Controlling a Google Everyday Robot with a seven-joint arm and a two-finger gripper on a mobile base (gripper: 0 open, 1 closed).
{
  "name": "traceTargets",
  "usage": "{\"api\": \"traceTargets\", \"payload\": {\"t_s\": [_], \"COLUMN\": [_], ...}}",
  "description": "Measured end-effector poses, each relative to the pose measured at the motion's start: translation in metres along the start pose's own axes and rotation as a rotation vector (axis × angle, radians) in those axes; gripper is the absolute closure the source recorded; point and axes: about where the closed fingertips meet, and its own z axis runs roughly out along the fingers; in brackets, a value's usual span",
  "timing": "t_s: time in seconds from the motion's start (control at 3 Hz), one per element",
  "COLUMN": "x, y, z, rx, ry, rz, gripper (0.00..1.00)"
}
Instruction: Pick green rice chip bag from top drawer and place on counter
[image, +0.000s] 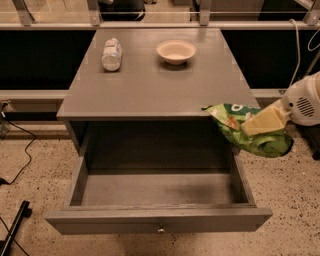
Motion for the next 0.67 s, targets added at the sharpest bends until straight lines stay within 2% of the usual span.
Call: {"api": "traceTargets", "payload": {"t_s": [0.67], "x": [0.0049], "y": [-0.0044], "z": [-0.0111], "rx": [0.019], "ry": [0.006], "rz": [0.01], "gripper": [1.0]}}
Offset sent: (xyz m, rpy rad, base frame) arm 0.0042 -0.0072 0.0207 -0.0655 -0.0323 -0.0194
